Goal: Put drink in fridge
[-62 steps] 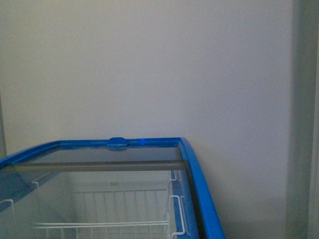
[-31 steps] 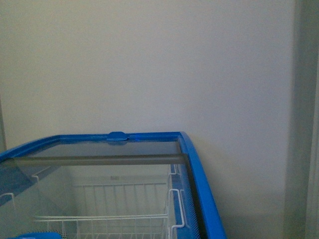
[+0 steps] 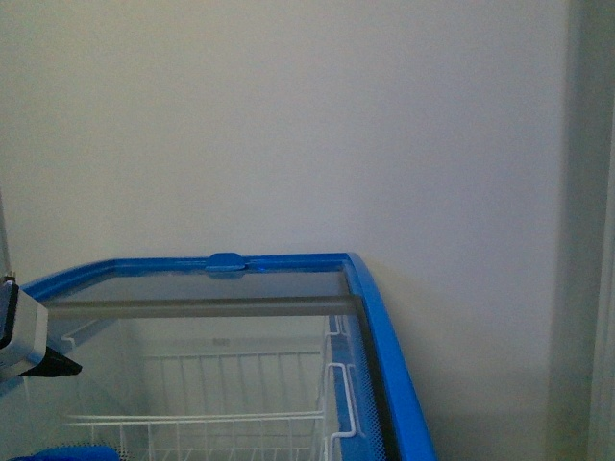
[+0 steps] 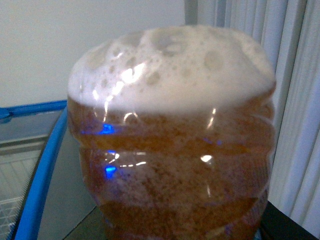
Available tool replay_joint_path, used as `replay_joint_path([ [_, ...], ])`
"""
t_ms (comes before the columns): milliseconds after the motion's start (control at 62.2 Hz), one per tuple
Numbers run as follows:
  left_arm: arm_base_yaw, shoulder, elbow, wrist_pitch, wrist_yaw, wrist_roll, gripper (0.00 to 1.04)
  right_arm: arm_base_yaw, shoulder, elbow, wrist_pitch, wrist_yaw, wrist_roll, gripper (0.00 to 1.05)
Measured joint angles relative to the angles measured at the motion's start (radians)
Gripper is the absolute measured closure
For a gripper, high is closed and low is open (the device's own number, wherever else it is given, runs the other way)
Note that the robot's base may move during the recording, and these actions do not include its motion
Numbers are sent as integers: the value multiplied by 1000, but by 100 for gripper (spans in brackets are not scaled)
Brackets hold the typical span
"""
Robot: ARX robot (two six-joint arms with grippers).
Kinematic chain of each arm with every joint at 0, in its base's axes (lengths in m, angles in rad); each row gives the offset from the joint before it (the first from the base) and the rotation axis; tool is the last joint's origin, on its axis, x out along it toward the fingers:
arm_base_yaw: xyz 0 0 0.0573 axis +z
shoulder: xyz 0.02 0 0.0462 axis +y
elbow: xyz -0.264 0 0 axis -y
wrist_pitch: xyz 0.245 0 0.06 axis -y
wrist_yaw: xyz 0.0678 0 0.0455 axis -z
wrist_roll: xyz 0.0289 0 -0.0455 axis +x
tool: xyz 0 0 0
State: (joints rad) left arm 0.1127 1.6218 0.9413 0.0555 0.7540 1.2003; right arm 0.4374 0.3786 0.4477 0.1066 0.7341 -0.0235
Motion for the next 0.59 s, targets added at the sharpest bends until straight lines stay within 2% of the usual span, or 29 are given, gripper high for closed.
replay_joint_path([
  [353, -9, 191, 290, -80, -10, 8, 8, 0, 0, 0, 0, 0, 0, 64],
  [594, -59, 419, 676, -102, -120, 15, 8, 0, 0, 0, 0, 0, 0, 64],
])
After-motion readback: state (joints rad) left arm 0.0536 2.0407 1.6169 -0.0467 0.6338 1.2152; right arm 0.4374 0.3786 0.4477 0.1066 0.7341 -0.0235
